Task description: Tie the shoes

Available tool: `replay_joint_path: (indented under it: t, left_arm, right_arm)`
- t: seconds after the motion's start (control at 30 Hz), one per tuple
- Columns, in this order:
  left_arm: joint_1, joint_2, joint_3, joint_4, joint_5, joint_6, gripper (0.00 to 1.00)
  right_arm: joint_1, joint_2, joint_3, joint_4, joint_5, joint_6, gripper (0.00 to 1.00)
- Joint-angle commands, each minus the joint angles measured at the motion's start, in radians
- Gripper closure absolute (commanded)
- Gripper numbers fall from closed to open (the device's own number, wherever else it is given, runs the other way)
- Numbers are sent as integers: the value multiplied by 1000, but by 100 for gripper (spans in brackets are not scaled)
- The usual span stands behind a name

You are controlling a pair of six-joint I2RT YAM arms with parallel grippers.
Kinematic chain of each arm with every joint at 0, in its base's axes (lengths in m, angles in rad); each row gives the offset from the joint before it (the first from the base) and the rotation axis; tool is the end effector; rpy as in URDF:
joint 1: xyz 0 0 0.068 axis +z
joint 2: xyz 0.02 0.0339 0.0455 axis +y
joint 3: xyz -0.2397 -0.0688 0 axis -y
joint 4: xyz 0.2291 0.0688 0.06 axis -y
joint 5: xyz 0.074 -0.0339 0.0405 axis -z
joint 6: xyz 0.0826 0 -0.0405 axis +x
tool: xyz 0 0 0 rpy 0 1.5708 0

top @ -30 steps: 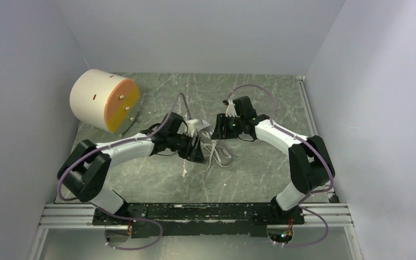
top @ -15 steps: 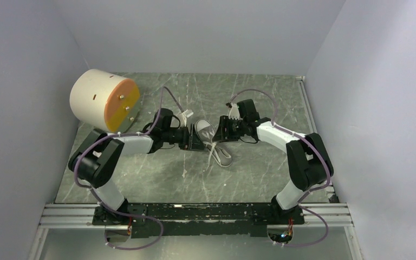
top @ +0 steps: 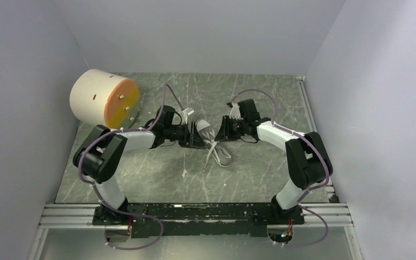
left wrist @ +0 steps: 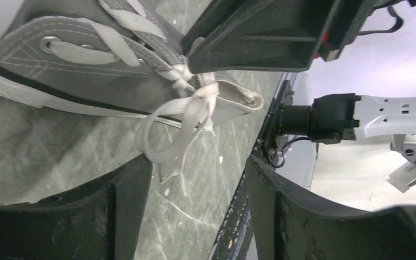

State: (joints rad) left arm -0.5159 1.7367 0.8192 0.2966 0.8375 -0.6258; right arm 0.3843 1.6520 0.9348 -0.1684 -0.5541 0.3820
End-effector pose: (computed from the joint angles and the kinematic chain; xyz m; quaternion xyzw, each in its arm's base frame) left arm 0.2756 -0.2268 0.1292 0.1410 0.8215 -0.5300 0.1561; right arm 0.3015 0.1688 0.1354 -0.0929 0.9059 0.3597 0.2034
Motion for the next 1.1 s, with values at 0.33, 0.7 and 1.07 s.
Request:
replay_joint_path:
  t: [0.33,0.7,1.07]
  left_arm:
    - [18,96,73,-32,-2,38,62]
    - [17,28,115,-218,-82,226,15]
    - [-10,123,235,-263,14,337,16]
  right_arm:
    - [-15,-26,0,-6,-13,-16,91]
    - [-20,-20,18,-8,-27,-15,93]
    - [-22,-20,19,-8,-38,-16,95]
